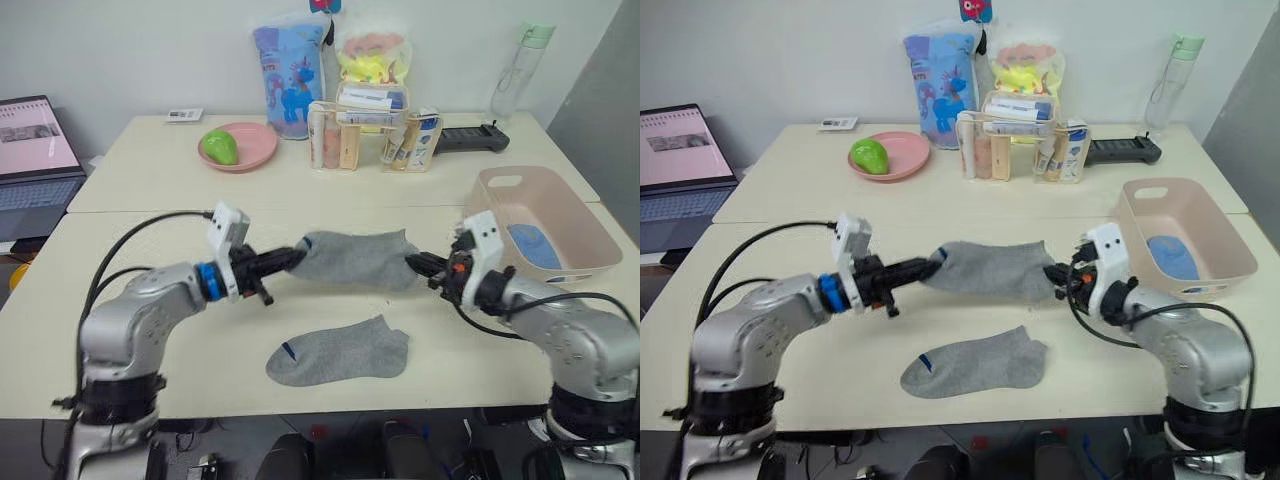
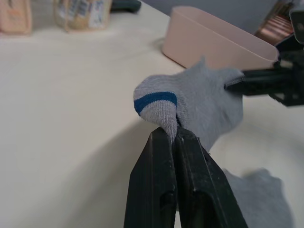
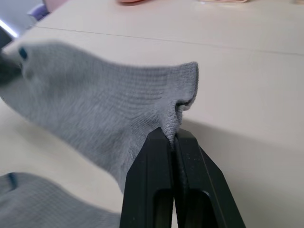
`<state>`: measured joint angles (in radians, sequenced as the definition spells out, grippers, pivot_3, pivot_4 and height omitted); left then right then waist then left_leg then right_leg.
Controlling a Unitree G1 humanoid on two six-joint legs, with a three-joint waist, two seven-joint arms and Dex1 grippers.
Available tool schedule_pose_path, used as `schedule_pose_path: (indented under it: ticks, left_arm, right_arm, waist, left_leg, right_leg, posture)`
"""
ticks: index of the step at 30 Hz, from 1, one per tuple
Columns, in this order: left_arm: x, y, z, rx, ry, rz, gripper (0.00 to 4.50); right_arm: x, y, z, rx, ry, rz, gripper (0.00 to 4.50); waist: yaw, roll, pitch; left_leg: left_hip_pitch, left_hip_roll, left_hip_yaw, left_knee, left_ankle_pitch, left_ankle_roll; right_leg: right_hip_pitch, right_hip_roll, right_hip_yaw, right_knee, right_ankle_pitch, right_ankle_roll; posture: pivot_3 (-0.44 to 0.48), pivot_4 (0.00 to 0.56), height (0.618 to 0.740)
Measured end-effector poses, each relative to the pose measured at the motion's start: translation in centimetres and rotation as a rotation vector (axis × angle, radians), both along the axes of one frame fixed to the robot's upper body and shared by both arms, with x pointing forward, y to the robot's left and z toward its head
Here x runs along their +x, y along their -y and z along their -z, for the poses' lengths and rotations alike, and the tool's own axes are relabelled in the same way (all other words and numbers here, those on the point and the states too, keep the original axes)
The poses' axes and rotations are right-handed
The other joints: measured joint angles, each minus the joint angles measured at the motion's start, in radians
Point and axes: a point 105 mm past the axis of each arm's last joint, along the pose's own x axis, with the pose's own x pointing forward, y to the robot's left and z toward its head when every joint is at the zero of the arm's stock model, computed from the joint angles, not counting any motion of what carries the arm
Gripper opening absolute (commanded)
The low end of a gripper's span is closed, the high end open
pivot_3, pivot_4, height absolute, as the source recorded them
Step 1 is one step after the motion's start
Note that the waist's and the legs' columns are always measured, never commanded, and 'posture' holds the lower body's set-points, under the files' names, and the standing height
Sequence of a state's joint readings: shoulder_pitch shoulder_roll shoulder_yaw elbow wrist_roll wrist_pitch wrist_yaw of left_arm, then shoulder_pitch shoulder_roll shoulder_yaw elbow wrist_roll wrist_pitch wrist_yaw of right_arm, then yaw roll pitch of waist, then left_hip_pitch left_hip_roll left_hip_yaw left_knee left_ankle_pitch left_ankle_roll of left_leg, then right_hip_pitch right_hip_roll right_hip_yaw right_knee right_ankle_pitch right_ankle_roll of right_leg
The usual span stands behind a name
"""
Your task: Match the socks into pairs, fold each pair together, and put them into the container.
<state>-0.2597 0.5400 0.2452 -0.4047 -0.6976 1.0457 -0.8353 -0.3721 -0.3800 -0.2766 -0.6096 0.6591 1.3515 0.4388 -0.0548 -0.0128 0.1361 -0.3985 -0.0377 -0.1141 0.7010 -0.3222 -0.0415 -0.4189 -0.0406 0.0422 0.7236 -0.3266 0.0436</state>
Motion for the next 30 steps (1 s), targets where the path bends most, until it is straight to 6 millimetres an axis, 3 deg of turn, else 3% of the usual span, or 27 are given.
schedule_pose_path:
  ticks: [3,6,14,21,30]
  left_arm:
    - [-3.2,-0.4,0.7,-0.017,-0.084,0.044,0.0]
    - [-4.5,-1.6,1.4,0.007,-0.116,0.007,0.0]
    - [-7.0,-1.6,6.0,0.043,-0.238,-0.057,0.0]
    - [-8.2,-1.6,7.8,0.124,-0.226,-0.05,0.0]
    - [-7.4,-1.0,8.4,0.177,-0.134,-0.075,0.0]
  right_arm:
    - [-1.6,0.0,-0.3,-0.006,-0.039,-0.05,0.02]
    - [-3.4,-0.2,0.4,-0.051,-0.079,-0.105,0.02]
    - [-6.8,-2.0,4.9,-0.181,-0.203,-0.198,0.02]
    - [-6.4,-2.2,6.1,-0.259,-0.168,-0.19,0.02]
    - [-5.8,-2.1,6.8,-0.291,-0.157,-0.172,0.02]
  waist:
    - [0.001,0.0,0.0]
    - [0.005,0.001,0.0]
    - [0.022,0.001,0.001]
    - [0.023,0.001,0.001]
    - [0.025,0.001,0.001]
  left_leg:
    - [0.001,0.0,-0.001,-0.001,0.0,0.0]
    - [0.007,0.0,-0.001,-0.004,-0.002,0.004]
    - [0.015,0.0,0.0,-0.006,-0.003,0.005]
    - [0.015,0.0,0.0,-0.006,-0.003,0.005]
    - [0.015,0.0,0.0,-0.006,-0.003,0.005]
  right_leg:
    - [0.001,0.0,0.0,-0.001,0.0,0.0]
    - [0.01,0.0,-0.001,-0.007,0.0,0.0]
    - [0.016,-0.001,0.001,-0.01,0.0,0.0]
    - [0.016,0.0,0.001,-0.01,0.0,0.0]
    - [0.017,-0.001,0.0,-0.01,0.0,0.0]
  posture:
    - [0.0,0.15,0.703]
    - [0.0,0.15,0.703]
    - [0.0,0.15,0.703]
    - [0.0,0.15,0.703]
    - [0.0,0.15,0.703]
